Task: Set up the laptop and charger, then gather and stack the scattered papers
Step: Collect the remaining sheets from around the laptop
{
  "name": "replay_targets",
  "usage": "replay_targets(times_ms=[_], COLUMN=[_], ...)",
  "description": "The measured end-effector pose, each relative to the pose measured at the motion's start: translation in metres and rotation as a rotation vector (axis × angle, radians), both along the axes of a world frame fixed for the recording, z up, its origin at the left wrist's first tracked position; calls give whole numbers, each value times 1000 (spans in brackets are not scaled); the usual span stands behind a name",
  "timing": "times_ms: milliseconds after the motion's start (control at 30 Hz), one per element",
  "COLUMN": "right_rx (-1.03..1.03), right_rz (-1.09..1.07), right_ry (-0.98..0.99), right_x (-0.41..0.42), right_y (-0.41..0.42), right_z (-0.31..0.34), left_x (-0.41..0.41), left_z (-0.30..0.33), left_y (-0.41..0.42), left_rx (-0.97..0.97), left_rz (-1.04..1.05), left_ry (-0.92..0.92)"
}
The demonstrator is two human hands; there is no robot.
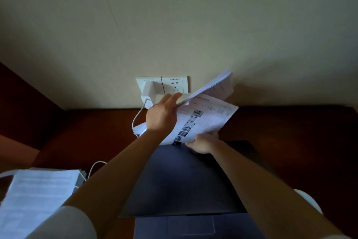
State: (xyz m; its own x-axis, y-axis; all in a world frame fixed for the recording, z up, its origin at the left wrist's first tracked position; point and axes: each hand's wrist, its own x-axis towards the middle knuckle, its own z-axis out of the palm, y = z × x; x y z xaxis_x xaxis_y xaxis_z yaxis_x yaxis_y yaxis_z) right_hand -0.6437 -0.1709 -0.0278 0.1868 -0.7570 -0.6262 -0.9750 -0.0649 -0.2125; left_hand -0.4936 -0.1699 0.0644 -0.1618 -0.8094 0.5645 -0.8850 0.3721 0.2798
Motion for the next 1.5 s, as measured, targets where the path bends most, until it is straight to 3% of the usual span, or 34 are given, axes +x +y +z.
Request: replay_targets(times_ms=[267,400,567,700,800,900,1133,1333,1500], right_rx=[37,-170,-485,-711,-843,-828,-836,-729,-669], right_rz=[-49,-163,-616,-653,-652,-661,-557,-488,-361], right_ry=[-38,-129,-490,-603,-793,-912,-858,-910,-773], right_x=[-1,-7,-18,-19,-11,2,39,85,131], right_y=[2,-2,0,7,20,39,80,113,155], right_z=[4,19,58,92,126,158,192,192,167], left_x=[3,8,9,20,33,46,90,149,207], left_z=[22,33,65,90,110,130,150,126,82], left_y=[-11,-9,10,31,52,81,154,213,261], left_rx=[-119,-137,-23,121,99,30,-51,-8,104], left_rz=[82,90,161,224,224,243,302,429,522], left_ry=[148,289,572,843,980,1041,1126,1168,1147])
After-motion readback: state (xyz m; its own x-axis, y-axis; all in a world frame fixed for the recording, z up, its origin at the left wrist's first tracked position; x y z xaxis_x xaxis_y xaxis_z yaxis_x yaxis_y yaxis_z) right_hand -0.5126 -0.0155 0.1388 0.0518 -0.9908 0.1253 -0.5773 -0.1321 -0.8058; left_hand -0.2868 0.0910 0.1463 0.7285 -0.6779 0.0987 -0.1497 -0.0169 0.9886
